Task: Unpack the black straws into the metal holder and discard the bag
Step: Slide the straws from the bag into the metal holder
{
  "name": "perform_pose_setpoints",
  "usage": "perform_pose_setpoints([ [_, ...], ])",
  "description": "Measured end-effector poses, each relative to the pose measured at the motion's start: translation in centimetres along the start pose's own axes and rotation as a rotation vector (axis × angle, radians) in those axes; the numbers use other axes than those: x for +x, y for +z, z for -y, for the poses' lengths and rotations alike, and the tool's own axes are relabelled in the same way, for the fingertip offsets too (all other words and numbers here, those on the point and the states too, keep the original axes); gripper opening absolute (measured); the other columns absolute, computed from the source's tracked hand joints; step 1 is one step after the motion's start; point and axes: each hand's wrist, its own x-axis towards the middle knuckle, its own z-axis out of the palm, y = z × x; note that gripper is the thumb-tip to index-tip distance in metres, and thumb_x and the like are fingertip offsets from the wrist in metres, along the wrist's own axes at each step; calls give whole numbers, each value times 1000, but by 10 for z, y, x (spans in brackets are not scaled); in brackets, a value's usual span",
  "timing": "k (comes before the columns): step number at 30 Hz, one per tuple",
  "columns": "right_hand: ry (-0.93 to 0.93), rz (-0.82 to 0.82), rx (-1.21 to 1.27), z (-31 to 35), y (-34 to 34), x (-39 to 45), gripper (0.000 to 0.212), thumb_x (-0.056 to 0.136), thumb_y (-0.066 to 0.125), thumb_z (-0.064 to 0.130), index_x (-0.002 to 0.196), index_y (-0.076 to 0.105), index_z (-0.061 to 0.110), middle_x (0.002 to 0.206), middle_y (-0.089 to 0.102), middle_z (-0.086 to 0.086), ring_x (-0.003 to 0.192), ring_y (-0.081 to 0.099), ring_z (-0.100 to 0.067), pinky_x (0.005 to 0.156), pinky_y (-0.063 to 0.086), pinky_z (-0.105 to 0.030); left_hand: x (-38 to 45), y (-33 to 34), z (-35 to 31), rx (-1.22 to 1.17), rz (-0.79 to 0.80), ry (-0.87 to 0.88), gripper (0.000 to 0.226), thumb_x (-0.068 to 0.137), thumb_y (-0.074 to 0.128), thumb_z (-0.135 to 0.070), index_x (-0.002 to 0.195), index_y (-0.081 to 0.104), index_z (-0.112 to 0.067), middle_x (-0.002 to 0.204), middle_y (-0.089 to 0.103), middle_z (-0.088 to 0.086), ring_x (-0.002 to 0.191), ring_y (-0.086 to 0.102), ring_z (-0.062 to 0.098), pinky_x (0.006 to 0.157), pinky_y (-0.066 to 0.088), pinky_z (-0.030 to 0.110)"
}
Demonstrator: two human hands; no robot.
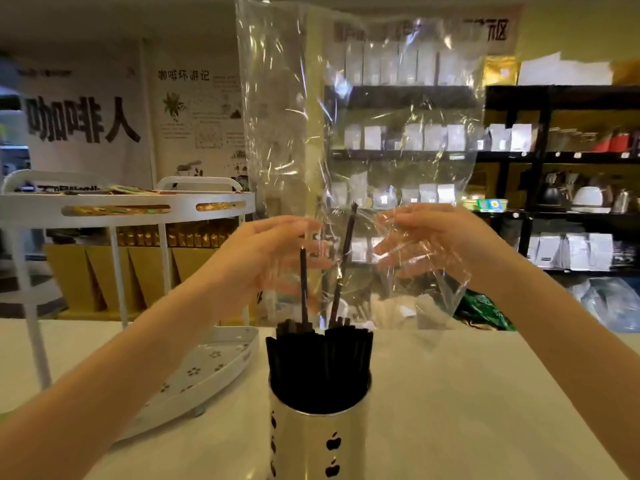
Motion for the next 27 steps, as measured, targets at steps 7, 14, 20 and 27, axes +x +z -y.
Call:
perform_pose_setpoints([
  [7,-15,66,15,-1,0,-5,23,90,51,14,86,72,20,75,76,-7,71,72,-18,56,58,-28,0,1,5,-19,39,19,39,70,54,-38,105,62,-23,101,73,6,93,68,21,69,59,36],
  [14,-105,2,-101,4,0,-6,29,89,53,16,78,75,29,81,74,-5,75,70,-18,65,58,-33,-1,-1,2,9,9,35,43,74,51,-36,115,57,-23,111,68,7,100,66,24,77,57,39],
  [20,-161,-95,-87,25,-12,-7,20,89,53,16,101,69,17,83,75,-7,80,71,-18,72,59,-33,3,4,-26,163,-58,207,32,88,47,-26,117,57,-18,109,69,7,97,67,22,79,56,39],
  [27,-26,-339,-103,35,-57,-15,7,81,64,19,82,69,15,80,71,-3,66,68,-10,60,54,-23,26,45,-45,81,-119,191,21,91,45,-19,97,65,-18,87,74,1,76,71,15,62,59,30],
])
